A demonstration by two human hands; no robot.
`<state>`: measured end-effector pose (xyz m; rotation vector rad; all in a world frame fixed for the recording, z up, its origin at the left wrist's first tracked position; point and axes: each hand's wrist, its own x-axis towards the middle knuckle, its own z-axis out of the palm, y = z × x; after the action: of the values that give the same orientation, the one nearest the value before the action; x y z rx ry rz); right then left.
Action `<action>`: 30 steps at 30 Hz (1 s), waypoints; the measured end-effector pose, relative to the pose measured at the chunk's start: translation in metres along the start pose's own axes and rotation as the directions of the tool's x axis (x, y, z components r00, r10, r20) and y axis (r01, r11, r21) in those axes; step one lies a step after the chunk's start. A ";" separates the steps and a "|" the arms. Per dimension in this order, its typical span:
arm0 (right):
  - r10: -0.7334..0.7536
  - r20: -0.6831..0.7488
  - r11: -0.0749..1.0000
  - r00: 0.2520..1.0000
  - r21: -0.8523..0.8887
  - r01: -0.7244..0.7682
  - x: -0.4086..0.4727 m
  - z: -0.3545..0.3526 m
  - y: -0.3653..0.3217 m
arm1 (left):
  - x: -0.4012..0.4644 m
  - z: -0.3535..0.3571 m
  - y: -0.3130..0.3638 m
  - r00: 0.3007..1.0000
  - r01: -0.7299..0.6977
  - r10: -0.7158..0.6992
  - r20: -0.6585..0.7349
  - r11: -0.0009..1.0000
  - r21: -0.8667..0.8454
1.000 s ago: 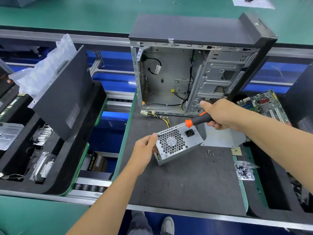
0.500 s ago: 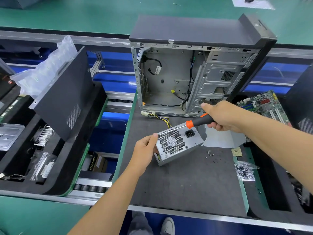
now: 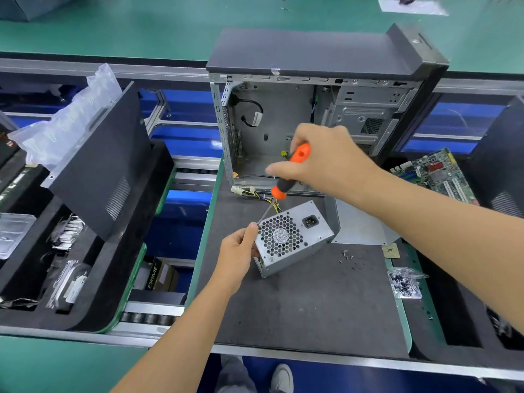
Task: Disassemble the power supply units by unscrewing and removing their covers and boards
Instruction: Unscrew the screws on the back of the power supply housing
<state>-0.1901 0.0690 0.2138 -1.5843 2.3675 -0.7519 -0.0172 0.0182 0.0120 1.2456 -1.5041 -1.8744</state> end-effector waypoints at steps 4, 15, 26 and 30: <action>-0.143 0.066 0.953 0.987 -0.260 0.156 0.002 0.005 -0.034 | 0.001 -0.001 -0.002 1.000 0.010 -0.009 0.029 0.999 -0.040; -0.184 0.265 0.748 0.946 -0.587 0.310 0.019 0.015 -0.087 | 0.008 -0.003 -0.006 0.998 0.058 -0.053 0.039 0.991 -0.117; -0.087 0.420 0.736 0.903 -0.584 0.343 0.028 0.009 -0.101 | 0.007 0.000 0.000 0.993 0.113 -0.110 0.033 0.985 -0.129; -0.074 0.472 0.675 0.879 -0.625 0.392 0.027 0.007 -0.100 | 0.008 -0.002 0.001 0.992 0.124 -0.121 0.027 0.982 -0.143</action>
<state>-0.1169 0.0124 0.2620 -2.0880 2.2357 0.5514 -0.0202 0.0104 0.0096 1.2821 -1.3010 -2.0393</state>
